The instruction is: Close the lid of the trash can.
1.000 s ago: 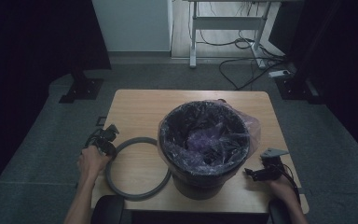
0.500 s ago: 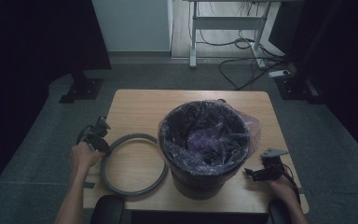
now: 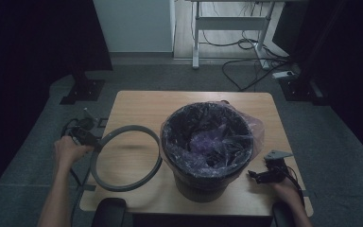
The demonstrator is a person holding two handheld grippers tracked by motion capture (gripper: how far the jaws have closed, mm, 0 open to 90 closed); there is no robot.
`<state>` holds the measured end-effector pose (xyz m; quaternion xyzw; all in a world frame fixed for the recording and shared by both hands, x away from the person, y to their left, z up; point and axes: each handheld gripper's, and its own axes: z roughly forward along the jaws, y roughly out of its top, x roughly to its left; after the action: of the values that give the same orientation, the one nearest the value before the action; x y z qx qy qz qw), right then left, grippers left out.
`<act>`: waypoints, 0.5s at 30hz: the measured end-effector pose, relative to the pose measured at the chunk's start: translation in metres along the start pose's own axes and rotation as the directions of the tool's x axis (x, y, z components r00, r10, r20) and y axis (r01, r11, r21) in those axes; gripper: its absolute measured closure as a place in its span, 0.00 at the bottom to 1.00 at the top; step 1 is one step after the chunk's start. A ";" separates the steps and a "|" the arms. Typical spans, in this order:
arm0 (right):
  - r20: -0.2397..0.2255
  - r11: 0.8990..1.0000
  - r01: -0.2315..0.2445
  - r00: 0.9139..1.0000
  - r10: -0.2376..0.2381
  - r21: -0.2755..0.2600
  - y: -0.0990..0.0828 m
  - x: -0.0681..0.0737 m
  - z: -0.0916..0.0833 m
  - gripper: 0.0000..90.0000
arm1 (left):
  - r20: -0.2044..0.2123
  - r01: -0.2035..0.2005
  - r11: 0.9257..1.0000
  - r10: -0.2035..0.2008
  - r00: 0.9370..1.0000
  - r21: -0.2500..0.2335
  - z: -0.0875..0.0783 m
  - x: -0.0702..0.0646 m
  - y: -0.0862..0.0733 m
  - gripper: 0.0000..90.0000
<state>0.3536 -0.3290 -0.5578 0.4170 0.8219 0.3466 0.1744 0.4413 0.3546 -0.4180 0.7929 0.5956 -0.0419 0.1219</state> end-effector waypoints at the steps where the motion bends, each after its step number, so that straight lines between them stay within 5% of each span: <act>1: 0.000 1.000 0.000 1.000 0.000 0.000 0.000 0.000 0.000 0.00 | -0.001 0.004 1.000 -0.004 1.000 -0.003 -0.005 0.001 0.000 0.89; 15: 0.000 1.000 -0.002 1.000 0.002 0.001 0.000 0.000 0.000 0.00 | 0.004 0.035 0.999 -0.035 0.999 -0.004 -0.069 0.007 0.003 0.89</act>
<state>0.3535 -0.3289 -0.5577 0.4179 0.8217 0.3466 0.1737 0.4406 0.3769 -0.3528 0.7821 0.6090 -0.0445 0.1240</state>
